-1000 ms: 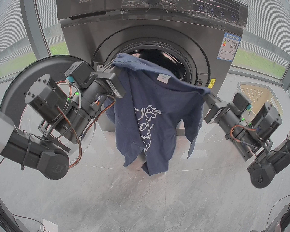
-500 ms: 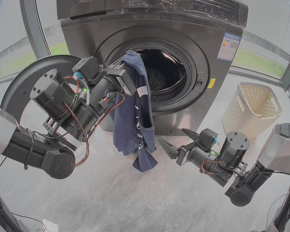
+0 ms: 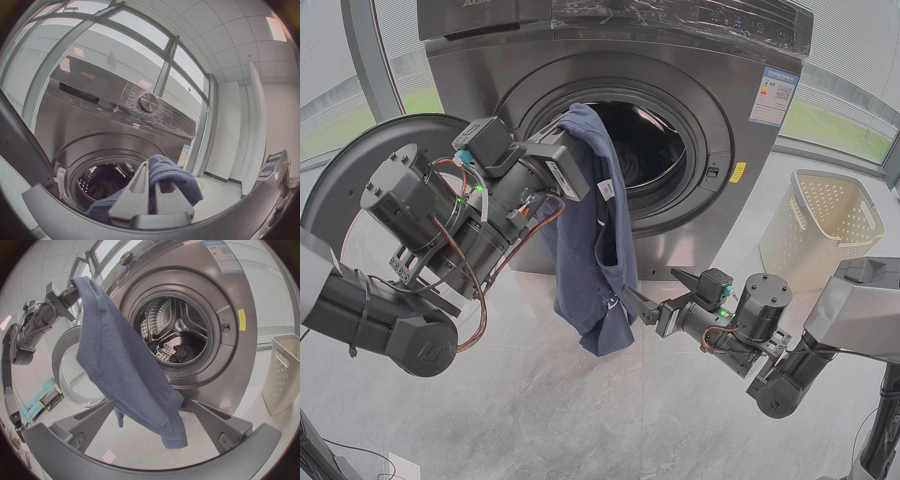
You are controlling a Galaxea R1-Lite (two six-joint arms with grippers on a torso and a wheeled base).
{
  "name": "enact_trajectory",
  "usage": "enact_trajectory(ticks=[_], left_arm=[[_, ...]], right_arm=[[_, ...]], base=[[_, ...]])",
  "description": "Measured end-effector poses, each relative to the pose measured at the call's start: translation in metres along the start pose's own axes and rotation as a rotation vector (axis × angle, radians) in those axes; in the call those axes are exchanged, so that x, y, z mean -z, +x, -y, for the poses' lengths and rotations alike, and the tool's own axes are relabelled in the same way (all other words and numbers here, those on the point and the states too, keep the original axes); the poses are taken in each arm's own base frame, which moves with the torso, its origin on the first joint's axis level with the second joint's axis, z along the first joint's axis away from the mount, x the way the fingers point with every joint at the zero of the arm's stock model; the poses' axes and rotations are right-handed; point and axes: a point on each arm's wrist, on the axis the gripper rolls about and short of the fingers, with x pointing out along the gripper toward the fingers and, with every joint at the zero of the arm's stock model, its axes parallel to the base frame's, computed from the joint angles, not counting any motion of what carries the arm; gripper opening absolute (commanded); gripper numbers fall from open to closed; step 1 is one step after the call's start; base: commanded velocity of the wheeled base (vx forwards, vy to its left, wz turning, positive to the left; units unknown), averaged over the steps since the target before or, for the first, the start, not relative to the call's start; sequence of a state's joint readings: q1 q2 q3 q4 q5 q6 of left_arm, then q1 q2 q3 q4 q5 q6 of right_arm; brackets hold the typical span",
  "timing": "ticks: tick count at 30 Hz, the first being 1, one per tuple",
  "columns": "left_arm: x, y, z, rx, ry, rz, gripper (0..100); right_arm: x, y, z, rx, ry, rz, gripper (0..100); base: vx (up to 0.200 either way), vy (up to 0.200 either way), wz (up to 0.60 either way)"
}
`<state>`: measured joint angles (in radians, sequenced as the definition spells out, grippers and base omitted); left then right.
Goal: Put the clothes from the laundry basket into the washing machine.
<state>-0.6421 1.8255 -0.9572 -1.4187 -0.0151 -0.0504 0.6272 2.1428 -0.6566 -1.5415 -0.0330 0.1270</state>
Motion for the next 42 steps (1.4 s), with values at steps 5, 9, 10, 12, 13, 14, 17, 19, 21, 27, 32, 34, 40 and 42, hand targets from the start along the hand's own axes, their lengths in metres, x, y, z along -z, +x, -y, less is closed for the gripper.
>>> enact_trajectory(ticks=[5, 9, 10, 12, 13, 14, 17, 19, 21, 27, 32, 34, 40, 42], left_arm=[[0.001, 0.000, 0.004, 0.009, -0.006, -0.004, 0], [0.000, 0.000, 0.006, 0.013, -0.008, -0.003, 0], [0.000, 0.000, 0.006, 0.015, -0.009, -0.004, 0], [0.000, 0.000, 0.007, 0.017, -0.011, -0.002, 0], [0.000, 0.000, 0.007, 0.017, -0.011, -0.002, 0], [0.000, 0.001, 0.008, 0.018, -0.012, -0.001, 0], [-0.001, 0.001, 0.009, 0.022, -0.013, 0.001, 0], [-0.001, 0.001, 0.009, 0.021, -0.014, 0.002, 0], [-0.002, 0.001, 0.011, 0.024, -0.015, 0.004, 0], [-0.003, 0.001, 0.012, 0.028, -0.016, 0.009, 0], [-0.004, 0.001, 0.012, 0.027, -0.017, 0.014, 0], [-0.005, 0.001, 0.012, 0.027, -0.017, 0.016, 0], [-0.005, 0.001, 0.012, 0.025, -0.018, 0.019, 0], [-0.005, 0.001, 0.012, 0.024, -0.018, 0.019, 0]], right_arm=[[0.006, 0.014, -0.006, -0.027, -0.008, 0.015, 100], [0.012, 0.025, -0.017, -0.067, -0.007, 0.027, 100], [0.014, 0.028, -0.021, -0.079, -0.007, 0.030, 100], [0.018, 0.033, -0.028, -0.100, -0.005, 0.033, 100], [0.020, 0.035, -0.031, -0.107, -0.005, 0.035, 100], [0.022, 0.039, -0.033, -0.112, -0.004, 0.038, 100], [0.029, 0.049, -0.036, -0.117, -0.004, 0.049, 100], [0.034, 0.056, -0.036, -0.116, -0.003, 0.058, 100], [0.038, 0.063, -0.035, -0.112, -0.003, 0.067, 100], [0.049, 0.081, -0.028, -0.091, -0.004, 0.093, 100], [0.061, 0.090, -0.017, -0.066, -0.006, 0.091, 100], [0.064, 0.094, -0.014, -0.057, -0.006, 0.095, 100], [0.067, 0.102, -0.009, -0.025, 0.003, 0.118, 0], [0.068, 0.102, -0.008, -0.024, 0.008, 0.124, 0]], base=[[0.000, 0.000, 0.00], [0.000, 0.000, 0.00], [0.000, 0.000, 0.00], [0.000, 0.000, 0.00], [0.000, 0.000, 0.00], [0.000, 0.000, 0.00], [0.000, 0.000, 0.00], [0.000, 0.000, 0.00], [0.000, 0.000, 0.00], [0.000, 0.000, 0.00], [0.000, 0.000, 0.00], [0.000, 0.000, 0.00], [0.000, 0.000, 0.00], [0.000, 0.000, 0.00]])
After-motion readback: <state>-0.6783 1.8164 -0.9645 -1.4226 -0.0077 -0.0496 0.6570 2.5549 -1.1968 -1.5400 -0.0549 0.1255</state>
